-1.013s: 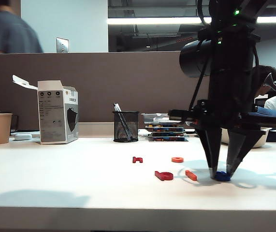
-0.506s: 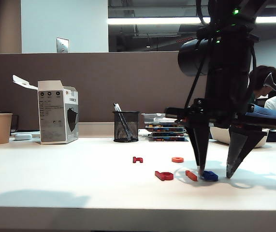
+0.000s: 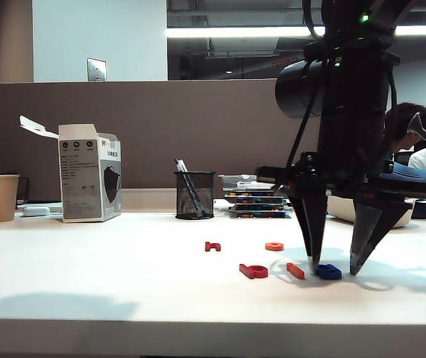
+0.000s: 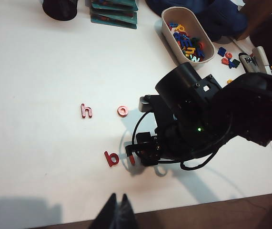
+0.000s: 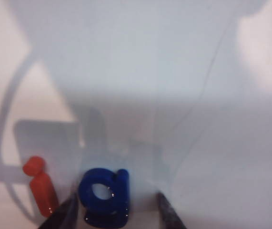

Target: Select the appropriate letters from the row of letter magnets placed on the table to arrange into the word "big".

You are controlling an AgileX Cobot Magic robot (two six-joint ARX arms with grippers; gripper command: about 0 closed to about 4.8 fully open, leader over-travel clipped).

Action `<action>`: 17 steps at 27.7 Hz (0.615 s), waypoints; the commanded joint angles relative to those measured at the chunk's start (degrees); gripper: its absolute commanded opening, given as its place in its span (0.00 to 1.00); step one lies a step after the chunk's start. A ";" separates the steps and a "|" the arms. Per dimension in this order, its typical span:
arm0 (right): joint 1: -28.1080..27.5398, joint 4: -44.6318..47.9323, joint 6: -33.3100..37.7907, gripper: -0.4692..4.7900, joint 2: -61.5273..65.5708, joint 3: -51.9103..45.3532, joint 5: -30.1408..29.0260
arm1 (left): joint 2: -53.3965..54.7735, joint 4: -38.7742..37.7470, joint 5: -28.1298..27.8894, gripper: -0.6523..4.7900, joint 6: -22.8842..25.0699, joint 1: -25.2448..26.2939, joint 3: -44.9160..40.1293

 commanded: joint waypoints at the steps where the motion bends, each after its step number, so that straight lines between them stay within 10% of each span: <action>1: -0.04 -0.26 -0.52 0.50 -1.22 -0.24 0.17 | -0.11 0.09 -0.55 0.11 0.04 -0.04 0.13; 17: -0.39 0.85 -4.61 0.50 -7.76 2.47 1.16 | -0.11 0.09 -0.55 0.11 0.04 -0.04 0.13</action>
